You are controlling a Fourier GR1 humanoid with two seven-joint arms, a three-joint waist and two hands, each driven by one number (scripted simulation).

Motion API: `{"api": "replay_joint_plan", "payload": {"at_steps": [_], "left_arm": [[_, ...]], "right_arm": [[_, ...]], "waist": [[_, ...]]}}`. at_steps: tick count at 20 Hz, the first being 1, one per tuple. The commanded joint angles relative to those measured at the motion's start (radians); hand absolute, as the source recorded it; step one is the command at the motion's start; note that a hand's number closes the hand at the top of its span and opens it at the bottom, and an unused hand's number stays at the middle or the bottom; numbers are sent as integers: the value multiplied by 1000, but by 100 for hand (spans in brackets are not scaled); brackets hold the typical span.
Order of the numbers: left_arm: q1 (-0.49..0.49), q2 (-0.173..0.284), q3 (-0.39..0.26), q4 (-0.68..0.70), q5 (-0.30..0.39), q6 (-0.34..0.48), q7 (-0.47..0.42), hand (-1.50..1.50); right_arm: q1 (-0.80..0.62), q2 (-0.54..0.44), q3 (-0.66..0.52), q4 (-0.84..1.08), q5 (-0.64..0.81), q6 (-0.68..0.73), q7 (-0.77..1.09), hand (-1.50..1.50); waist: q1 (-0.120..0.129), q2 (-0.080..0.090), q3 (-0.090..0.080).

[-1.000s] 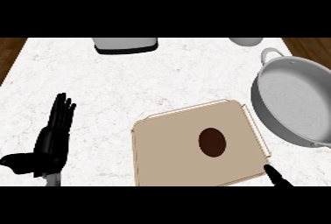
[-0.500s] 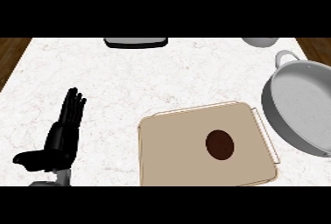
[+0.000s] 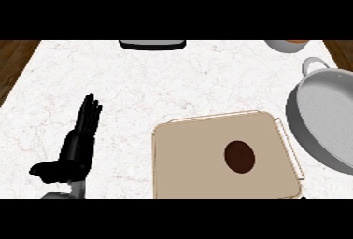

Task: Pick the cupcake from the tray and place it in the pot

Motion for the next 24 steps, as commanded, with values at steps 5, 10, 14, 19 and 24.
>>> {"api": "replay_joint_plan", "payload": {"at_steps": [5,10,14,19,24], "left_arm": [[4,4,14,3,1,-10,11,0],[-23,-15,16,45,-18,-16,-1,0],[-50,-3,91,78,8,-59,-4,0],[28,-27,42,-58,-46,-22,51,0],[53,-72,5,-66,-89,0,56,0]], "right_arm": [[-257,1,116,38,288,274,558,-150],[-560,1,168,181,249,398,788,-150],[-581,1,141,304,192,303,737,-150],[-698,1,106,329,183,360,805,-150],[-717,1,72,452,148,294,773,-150]], "waist": [[2,-9,2],[-3,-14,4],[-11,-17,5],[-7,-18,5],[-6,-18,5]]}}
